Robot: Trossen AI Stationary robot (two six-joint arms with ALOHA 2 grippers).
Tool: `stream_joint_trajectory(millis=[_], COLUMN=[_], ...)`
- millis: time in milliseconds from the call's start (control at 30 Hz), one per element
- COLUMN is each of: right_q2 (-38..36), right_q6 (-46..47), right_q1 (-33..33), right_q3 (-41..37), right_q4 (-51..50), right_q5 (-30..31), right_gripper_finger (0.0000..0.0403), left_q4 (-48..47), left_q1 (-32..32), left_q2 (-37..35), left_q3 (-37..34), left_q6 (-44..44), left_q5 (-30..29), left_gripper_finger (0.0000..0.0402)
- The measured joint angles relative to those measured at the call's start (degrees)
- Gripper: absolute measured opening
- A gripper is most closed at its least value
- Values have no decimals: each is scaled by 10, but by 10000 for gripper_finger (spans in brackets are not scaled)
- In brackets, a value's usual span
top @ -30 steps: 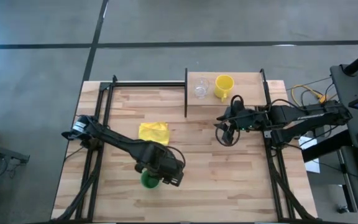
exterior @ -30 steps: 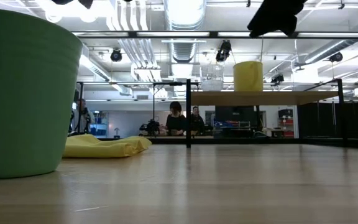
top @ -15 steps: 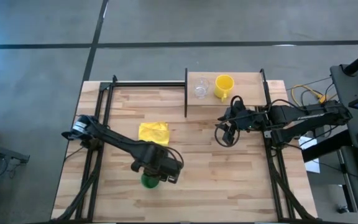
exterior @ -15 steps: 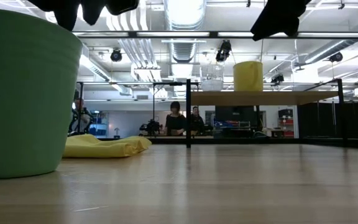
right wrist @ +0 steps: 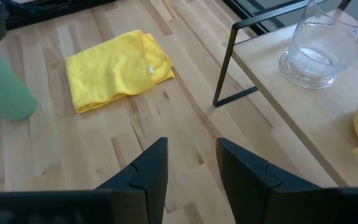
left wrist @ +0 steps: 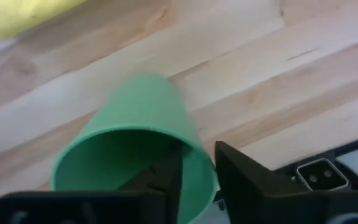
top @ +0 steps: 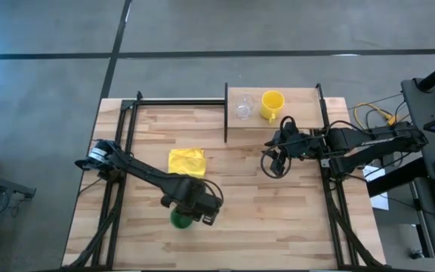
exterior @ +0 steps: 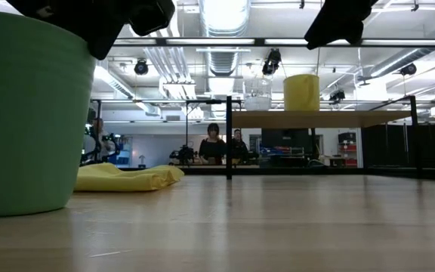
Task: Stack small to large cups/mugs on shelf
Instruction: Put the green cup on the shelf
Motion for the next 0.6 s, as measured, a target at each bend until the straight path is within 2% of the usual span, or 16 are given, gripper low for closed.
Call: stream_joint_trajectory(millis=[167,400,600], right_q2=[0,0,0], right_q6=[-4,-42,-85], right_q1=[0,0,0], right_q3=[0,0,0], right_q4=[1,1,1], right_q5=[0,0,0], right_gripper_finger=[127,130,128], left_q4=[26,110,133], left_q1=[4,31,68], left_q2=[0,3,4], left_q3=[-8,-9,-7], left_q6=[87,304,541], left_q5=[0,1,-6], left_gripper_finger=[9,2,1])
